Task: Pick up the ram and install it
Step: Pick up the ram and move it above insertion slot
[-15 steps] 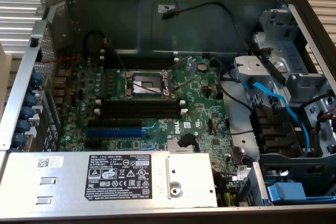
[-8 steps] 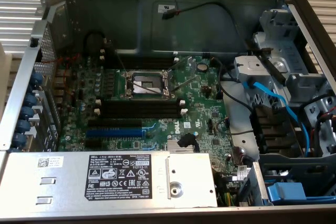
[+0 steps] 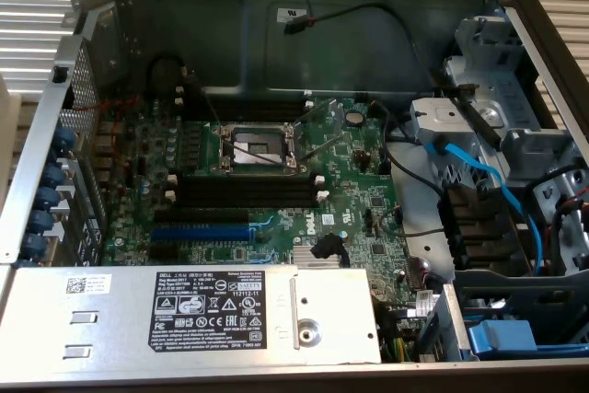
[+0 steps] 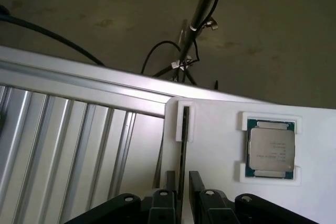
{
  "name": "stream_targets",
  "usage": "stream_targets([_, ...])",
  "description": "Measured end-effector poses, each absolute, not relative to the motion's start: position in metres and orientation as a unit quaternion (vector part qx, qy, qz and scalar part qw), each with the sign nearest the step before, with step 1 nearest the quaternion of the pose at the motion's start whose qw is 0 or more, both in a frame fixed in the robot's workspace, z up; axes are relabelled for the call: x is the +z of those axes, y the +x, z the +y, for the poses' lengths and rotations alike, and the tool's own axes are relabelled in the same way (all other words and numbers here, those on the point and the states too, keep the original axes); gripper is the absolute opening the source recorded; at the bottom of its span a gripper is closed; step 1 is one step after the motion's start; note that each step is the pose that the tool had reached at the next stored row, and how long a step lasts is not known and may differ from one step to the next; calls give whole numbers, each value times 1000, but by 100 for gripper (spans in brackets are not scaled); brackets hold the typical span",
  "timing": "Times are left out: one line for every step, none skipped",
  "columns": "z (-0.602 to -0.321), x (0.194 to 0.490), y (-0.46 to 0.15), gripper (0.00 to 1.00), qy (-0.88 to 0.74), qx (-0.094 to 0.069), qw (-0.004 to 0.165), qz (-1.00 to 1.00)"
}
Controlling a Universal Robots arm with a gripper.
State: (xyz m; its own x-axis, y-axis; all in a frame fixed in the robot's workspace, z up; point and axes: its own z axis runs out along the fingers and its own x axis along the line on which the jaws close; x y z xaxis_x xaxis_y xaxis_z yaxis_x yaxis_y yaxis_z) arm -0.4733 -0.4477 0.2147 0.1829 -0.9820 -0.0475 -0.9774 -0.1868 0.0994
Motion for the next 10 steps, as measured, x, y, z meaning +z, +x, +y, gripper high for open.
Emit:
stream_targets([-448,214,-473,25,769,-50,24,-637])
stream_targets([-448,214,-473,25,769,-51,24,-637])
stream_targets([-448,214,-473,25,769,-51,25,-636])
stream_targets([-448,213,-472,25,769,-52,25,-636])
stream_targets([-448,213,-472,25,770,-52,26,-636])
stream_targets([-448,212,-472,25,770,-53,26,-635])
stream_targets([-448,211,-471,25,770,-53,27,-635])
stream_targets([-448,211,-471,25,770,-54,27,-635])
stream_targets([-448,211,-471,25,771,-54,27,-635])
stream_targets([-448,211,-471,25,771,-54,27,-634])
